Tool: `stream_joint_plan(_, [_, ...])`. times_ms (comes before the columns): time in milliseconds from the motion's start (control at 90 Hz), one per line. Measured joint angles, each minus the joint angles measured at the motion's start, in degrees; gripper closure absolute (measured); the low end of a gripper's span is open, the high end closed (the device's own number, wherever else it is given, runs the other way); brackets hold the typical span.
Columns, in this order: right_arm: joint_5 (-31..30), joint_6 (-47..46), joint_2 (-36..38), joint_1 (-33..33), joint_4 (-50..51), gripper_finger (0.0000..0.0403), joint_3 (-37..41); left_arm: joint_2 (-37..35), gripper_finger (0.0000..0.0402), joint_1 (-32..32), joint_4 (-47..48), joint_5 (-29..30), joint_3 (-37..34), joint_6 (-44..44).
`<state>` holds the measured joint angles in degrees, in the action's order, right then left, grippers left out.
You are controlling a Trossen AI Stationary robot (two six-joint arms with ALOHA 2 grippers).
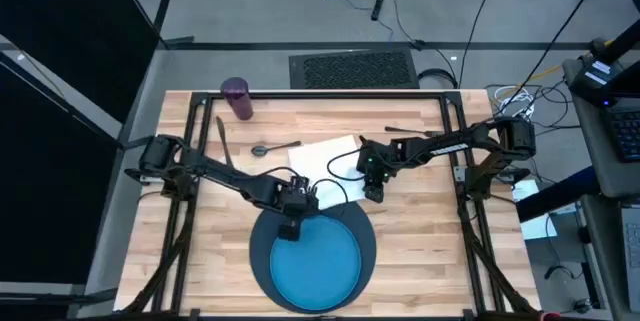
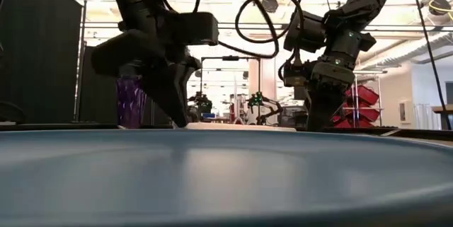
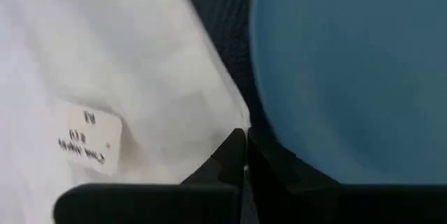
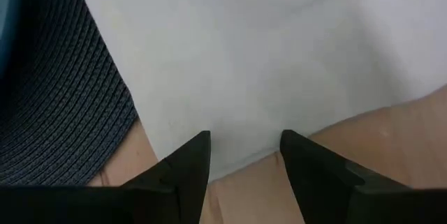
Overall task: Set table place
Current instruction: Fold the white napkin
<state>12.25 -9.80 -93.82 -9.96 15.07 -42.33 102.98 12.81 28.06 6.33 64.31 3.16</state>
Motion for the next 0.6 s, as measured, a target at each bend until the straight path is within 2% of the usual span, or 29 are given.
stream_joint_plan(122, [0.03, 0.00, 0.00, 0.00, 0.00, 0.0236, 0.02, -0.02, 0.0387, 0.19, -0.71, -0.07, 0.00, 1.49])
stream_joint_plan(300, [0.05, 0.00, -0.02, 0.00, 0.00, 0.0236, 0.02, -0.04, 0.0337, 0.14, -0.56, 0.24, 0.00, -0.19])
stream_joint_plan(444, [0.05, 0.00, -0.03, 0.00, -0.01, 0.0236, 0.04, -0.04, 0.0306, 0.07, 0.16, 3.82, 0.00, -3.75])
stream_joint_plan(600, [0.07, 0.00, -0.04, 0.02, 0.00, 0.0236, 0.06, -0.07, 0.0299, -0.04, 2.79, 7.99, 0.00, -3.89])
